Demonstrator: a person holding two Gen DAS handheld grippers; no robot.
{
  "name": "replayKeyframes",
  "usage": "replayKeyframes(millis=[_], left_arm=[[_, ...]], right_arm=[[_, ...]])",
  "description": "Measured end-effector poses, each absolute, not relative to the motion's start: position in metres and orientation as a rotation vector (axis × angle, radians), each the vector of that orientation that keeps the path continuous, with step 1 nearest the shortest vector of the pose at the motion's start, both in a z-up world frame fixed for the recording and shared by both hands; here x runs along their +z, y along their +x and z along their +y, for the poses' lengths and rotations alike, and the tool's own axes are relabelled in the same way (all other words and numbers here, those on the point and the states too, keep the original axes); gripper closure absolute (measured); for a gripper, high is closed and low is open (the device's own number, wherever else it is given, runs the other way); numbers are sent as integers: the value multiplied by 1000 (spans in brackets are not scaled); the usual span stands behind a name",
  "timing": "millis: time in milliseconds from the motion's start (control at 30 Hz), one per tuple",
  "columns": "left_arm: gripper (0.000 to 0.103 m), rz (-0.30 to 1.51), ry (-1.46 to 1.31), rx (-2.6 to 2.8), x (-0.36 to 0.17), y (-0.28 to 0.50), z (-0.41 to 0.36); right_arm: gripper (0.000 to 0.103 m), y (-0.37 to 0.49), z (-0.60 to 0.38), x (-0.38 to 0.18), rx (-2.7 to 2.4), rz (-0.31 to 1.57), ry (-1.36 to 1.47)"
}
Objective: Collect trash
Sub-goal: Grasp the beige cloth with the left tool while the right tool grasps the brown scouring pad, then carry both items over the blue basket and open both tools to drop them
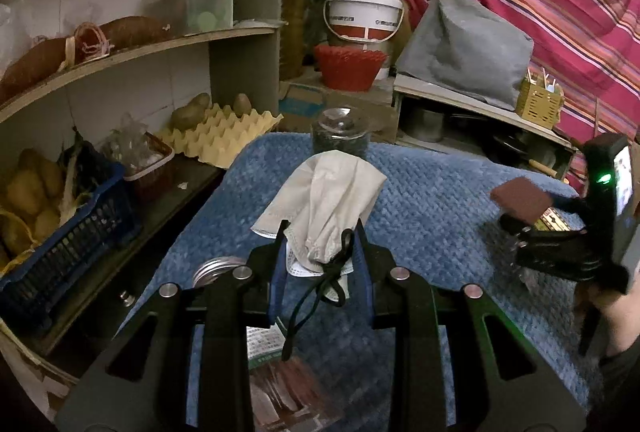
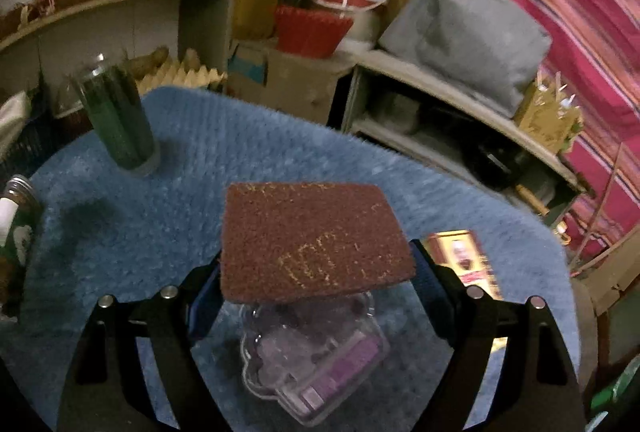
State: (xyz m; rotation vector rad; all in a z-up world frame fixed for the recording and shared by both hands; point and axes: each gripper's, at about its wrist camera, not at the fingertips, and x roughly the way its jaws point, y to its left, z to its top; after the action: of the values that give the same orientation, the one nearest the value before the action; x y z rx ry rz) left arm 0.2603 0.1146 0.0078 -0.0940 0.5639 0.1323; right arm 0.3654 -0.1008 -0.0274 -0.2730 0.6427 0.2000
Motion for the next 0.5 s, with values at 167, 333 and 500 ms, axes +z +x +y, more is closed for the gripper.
replayKeyframes(millis=[167,333,500], left_arm=[[75,560,-83,118,12,252,104],[75,549,-48,97,18,243,89],[75,540,-44,75,21,237,75]], right_arm=[[20,336,-124,-5,183,614,-241],[20,307,-149,13,174,604,-189],[20,278,-184,27,132,590,-173]])
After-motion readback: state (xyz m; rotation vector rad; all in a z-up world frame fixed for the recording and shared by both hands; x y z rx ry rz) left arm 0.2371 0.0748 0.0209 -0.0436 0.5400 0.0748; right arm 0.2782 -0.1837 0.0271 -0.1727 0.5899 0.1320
